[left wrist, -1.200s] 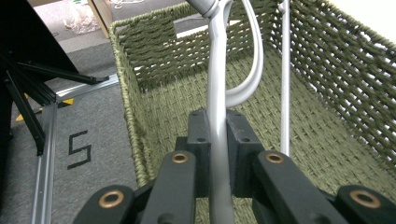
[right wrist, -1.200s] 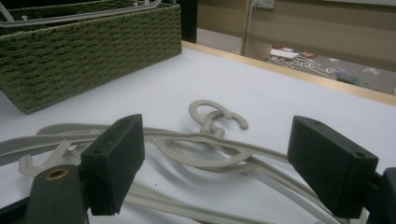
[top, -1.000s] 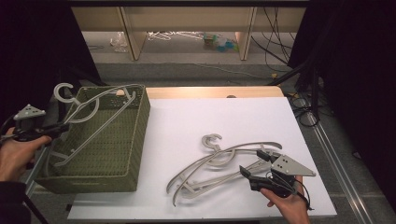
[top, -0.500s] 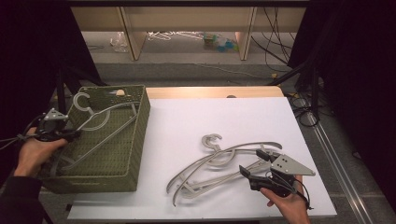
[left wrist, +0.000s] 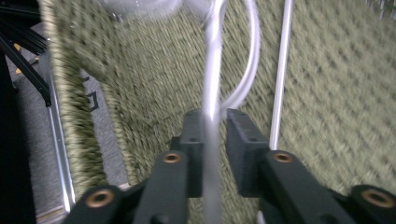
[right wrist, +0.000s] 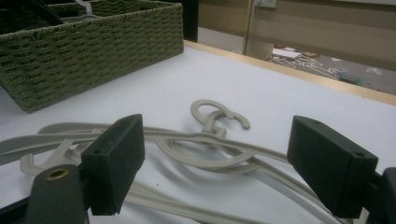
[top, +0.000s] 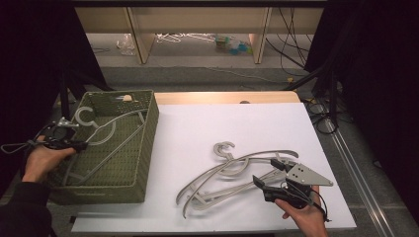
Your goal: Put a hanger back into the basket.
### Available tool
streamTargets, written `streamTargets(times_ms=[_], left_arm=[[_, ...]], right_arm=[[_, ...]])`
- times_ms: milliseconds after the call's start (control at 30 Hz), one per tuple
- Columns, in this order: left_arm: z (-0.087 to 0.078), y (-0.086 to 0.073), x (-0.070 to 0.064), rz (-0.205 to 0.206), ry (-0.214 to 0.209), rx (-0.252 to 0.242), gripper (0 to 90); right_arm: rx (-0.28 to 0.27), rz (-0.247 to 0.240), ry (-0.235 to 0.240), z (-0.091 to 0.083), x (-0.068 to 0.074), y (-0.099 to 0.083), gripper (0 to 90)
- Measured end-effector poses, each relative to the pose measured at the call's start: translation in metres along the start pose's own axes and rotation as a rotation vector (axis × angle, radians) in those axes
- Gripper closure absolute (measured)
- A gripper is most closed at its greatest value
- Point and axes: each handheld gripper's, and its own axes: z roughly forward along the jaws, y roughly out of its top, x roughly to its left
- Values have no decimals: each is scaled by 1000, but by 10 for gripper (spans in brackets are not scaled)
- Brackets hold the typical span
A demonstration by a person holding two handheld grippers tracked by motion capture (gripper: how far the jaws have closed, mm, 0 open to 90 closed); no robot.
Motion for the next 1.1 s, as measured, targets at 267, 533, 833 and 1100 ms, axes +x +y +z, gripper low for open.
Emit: streamTargets(times_ms=[267, 533, 833, 1100], left_arm=[[-39, 15, -33, -37, -47, -199, 584], [-63, 43, -103, -18, -261, -412, 354], [-67, 58, -163, 36, -377, -472, 320], [-55, 61, -211, 67, -436, -481, 297]], right_arm=[[8, 4, -4, -1, 0, 0, 200], [-4, -3, -5, -1, 0, 0, 199], [-12, -8, -12, -1, -1, 0, 197], [2, 11, 2, -1, 0, 0, 195]])
